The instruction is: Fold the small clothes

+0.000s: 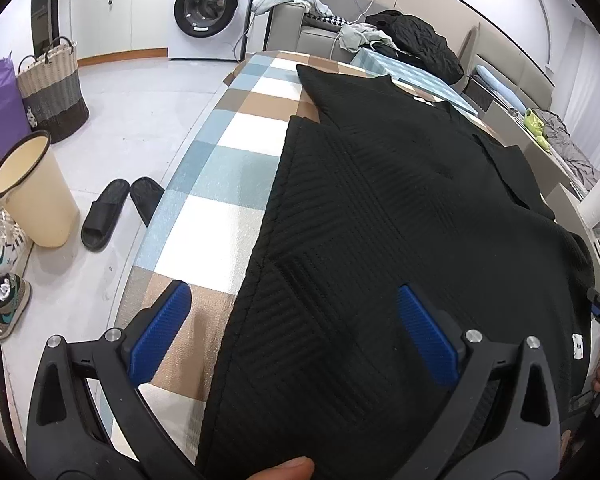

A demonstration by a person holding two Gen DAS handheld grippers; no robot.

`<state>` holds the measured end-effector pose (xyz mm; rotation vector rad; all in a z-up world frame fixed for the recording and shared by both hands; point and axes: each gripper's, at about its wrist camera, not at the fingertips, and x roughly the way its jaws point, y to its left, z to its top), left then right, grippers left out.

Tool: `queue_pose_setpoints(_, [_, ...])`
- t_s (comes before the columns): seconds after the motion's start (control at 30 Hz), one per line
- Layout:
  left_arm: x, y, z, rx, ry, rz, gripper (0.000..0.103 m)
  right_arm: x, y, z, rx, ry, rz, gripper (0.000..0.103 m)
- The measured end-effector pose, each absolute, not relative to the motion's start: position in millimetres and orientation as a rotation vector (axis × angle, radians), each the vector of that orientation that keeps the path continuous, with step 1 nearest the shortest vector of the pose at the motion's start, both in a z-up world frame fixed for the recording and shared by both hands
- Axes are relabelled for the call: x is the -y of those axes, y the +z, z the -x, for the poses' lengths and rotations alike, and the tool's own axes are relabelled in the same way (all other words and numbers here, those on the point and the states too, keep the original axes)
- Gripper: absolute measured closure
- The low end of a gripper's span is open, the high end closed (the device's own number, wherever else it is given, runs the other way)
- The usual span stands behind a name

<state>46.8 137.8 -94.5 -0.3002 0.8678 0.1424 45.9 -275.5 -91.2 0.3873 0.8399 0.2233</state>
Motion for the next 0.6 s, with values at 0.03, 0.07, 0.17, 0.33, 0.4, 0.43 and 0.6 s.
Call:
queue_pose_setpoints(0.03, [-139, -95, -48, -0.870, 0.147, 0.299, 0.001, 276, -92, -45, -0.840, 0.230, -0.392, 0.057])
queue_pose_setpoints(0.07, [-140, -96, -50, -0.871, 0.151, 0.299, 0.001, 277, -92, -45, -0.841, 0.235, -0.397, 0.057])
queue_pose_setpoints(0.17, [-142, -99, -57, -0.876, 0.135, 0.309, 0.007, 278, -94, -44, -0.844, 0.239, -0.400, 0.057])
queue_pose_setpoints(0.33, [-139, -103, -73, -0.912, 0.133, 0.294, 0.019, 280, -96, -47, -0.857, 0.233, -0.397, 0.057])
queue_pose_setpoints(0.4, [-136, -103, -76, -0.917, 0.127, 0.280, 0.026, 279, -97, -48, -0.859, 0.234, -0.395, 0.057])
queue_pose_setpoints(0.43, [-134, -103, -78, -0.917, 0.130, 0.273, 0.030, 279, -97, -49, -0.858, 0.235, -0.393, 0.057])
queue_pose_setpoints(0.6, [-131, -102, -78, -0.884, 0.112, 0.270, 0.081, 276, -100, -50, -0.840, 0.242, -0.377, 0.073])
